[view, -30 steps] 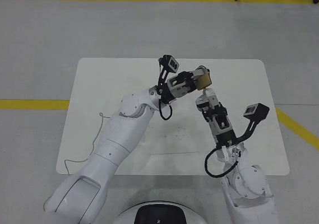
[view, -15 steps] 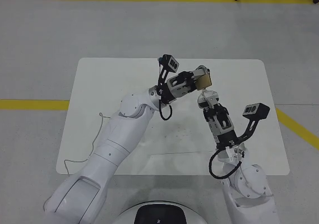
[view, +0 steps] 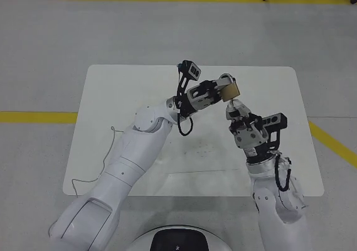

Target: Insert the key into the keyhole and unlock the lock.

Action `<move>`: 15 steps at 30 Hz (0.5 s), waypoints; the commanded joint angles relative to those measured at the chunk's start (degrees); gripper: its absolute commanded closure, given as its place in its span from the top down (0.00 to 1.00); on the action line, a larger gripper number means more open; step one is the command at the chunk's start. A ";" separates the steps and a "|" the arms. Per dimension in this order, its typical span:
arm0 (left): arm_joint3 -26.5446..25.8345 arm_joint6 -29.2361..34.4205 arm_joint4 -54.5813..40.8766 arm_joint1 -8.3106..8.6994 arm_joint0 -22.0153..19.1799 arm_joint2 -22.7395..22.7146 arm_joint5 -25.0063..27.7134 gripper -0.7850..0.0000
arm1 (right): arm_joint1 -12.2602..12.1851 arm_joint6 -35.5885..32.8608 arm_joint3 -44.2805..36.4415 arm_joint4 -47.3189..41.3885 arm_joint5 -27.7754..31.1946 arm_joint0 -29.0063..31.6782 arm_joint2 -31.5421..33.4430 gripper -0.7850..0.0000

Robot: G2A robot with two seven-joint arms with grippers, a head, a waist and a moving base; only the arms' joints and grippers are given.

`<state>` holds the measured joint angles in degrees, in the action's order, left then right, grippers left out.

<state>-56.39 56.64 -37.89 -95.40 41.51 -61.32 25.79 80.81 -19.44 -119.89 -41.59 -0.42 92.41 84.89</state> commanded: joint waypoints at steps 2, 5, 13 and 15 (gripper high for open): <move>-0.04 0.04 -0.03 0.10 -0.08 -0.27 0.10 0.00 | -0.09 -1.54 0.67 -6.21 -2.34 -0.28 1.12 0.00; -0.12 0.02 -0.05 0.19 -0.11 -0.50 0.15 0.00 | -0.20 -3.17 1.56 -12.25 -5.32 -0.66 2.28 0.00; -0.41 -0.46 0.80 0.40 -0.10 -0.67 0.33 0.00 | -0.62 -6.58 3.65 -21.20 -10.72 -1.91 4.56 0.00; -0.47 -0.74 2.03 0.52 -0.27 -0.70 0.63 0.00 | -0.75 -6.89 3.58 -21.14 -10.71 -2.01 5.11 0.16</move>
<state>-56.83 56.04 -36.56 -94.94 41.33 -62.01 26.27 80.12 -26.21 -116.22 -62.91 -11.24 90.44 89.74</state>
